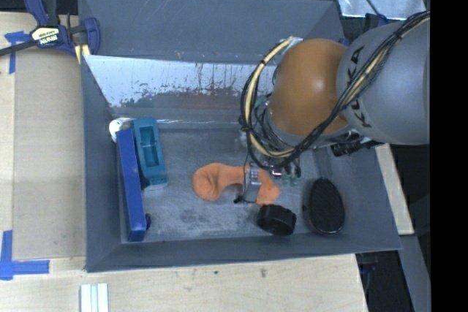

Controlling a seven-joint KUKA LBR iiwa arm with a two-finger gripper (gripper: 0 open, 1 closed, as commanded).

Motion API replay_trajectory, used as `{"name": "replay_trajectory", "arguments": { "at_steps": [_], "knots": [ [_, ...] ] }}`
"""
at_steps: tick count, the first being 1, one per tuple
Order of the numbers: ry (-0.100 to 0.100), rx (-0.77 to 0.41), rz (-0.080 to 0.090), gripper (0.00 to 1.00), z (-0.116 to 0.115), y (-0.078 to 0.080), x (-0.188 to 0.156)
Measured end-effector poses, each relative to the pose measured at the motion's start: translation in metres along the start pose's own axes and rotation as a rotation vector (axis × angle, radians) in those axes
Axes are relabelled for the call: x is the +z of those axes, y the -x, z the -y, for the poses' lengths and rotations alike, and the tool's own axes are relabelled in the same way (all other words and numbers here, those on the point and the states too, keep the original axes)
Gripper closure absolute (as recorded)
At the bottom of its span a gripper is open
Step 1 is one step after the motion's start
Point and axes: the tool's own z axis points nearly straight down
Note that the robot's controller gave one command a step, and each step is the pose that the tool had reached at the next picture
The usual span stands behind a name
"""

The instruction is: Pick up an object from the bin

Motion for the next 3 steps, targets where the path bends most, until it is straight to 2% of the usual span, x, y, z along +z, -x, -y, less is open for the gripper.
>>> {"name": "replay_trajectory", "arguments": {
  "at_steps": [1,2,3],
  "knots": [
    [0.000,0.162,0.003,0.00,0.040,0.017,0.021],
    [-0.001,0.036,0.003,0.00,0.007,0.017,0.080],
    [0.001,0.347,0.004,1.00,0.027,0.016,0.077]
  ]
}}
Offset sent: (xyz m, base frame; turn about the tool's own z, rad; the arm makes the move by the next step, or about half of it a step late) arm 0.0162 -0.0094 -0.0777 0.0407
